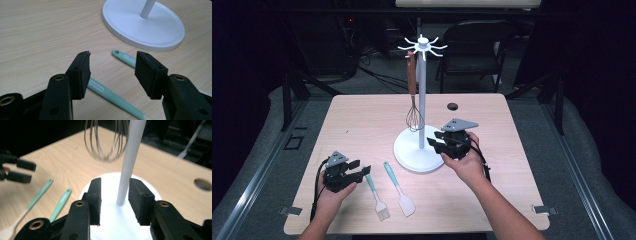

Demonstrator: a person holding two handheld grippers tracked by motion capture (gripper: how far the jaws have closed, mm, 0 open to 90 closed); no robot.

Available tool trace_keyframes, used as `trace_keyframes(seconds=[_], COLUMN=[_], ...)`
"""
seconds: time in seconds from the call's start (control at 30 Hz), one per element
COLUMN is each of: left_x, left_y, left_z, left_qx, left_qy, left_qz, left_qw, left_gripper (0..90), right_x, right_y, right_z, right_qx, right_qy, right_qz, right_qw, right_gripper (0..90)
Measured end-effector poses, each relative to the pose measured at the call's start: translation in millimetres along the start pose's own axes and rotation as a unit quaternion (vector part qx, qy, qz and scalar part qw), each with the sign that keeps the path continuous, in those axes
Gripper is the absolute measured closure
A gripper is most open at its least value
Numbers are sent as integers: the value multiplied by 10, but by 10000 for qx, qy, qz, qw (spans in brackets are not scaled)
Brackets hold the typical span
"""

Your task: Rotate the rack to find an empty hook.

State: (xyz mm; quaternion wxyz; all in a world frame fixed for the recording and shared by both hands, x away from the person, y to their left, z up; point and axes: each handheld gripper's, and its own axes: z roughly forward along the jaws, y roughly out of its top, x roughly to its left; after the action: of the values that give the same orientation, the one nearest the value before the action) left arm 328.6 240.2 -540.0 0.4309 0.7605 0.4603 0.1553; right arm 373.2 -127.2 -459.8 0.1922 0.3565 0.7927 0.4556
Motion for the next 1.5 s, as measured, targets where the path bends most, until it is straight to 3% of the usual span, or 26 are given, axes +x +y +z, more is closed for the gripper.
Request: trace_keyframes(seconds=[0.23,0.37,0.57,0.77,0.9,1.23,1.37,1.5], left_x=[2,1,3,6,8,7,5,5], left_y=[-3,-4,-6,-7,-11,-14,-17,-18], left_z=[1,4,8,10,16,29,32,34], left_qx=[-15,-4,4,9,7,40,58,58], left_qy=[30,32,34,25,19,11,2,1], left_qz=[-38,-33,-34,-25,-45,-10,-11,-5], left_qw=[10000,10000,10000,10000,10000,10000,10000,10000], left_gripper=[458,458,458,458,458,458,458,458], right_x=[48,81,200,386,524,948,1065,1150], right_y=[-291,-439,-589,-701,-742,-765,-779,-822], right_z=[149,227,318,444,542,801,888,952], right_qx=[349,592,837,948,1104,1238,1299,1474], right_qy=[53,-29,163,244,419,862,903,794], right_qz=[81,131,199,110,190,8,-43,-208], right_qw=[9993,9982,9962,9951,9928,9886,9874,9857], right_gripper=[582,555,563,625,659,681,699,733])
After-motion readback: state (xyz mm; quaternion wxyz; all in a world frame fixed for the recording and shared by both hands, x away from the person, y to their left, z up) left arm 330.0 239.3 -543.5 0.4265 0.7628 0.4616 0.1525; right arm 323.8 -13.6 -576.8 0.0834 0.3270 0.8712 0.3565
